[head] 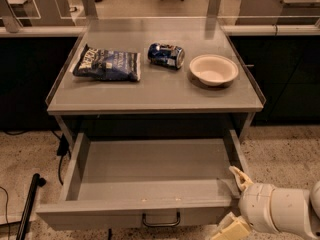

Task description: Open top drawer

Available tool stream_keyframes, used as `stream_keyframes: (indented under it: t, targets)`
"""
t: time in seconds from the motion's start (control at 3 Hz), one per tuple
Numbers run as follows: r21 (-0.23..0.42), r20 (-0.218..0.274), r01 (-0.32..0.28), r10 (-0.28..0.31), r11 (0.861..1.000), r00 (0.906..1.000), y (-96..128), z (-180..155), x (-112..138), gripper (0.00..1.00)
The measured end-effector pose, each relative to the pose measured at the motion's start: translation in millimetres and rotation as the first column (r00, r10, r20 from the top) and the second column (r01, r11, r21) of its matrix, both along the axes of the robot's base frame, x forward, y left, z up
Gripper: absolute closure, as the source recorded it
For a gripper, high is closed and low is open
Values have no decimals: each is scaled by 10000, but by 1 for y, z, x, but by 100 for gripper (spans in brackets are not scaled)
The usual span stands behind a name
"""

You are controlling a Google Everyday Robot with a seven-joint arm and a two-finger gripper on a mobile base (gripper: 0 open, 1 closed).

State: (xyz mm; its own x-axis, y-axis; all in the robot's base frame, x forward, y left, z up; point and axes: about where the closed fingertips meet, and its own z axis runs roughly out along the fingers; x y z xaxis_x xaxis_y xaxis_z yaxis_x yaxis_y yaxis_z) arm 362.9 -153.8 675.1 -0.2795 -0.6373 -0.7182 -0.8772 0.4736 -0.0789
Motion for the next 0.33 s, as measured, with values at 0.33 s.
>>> stream_keyframes:
  t: [0.33]
  targets:
    - [0, 0, 0, 0, 10000, 10000, 0, 0, 0, 0]
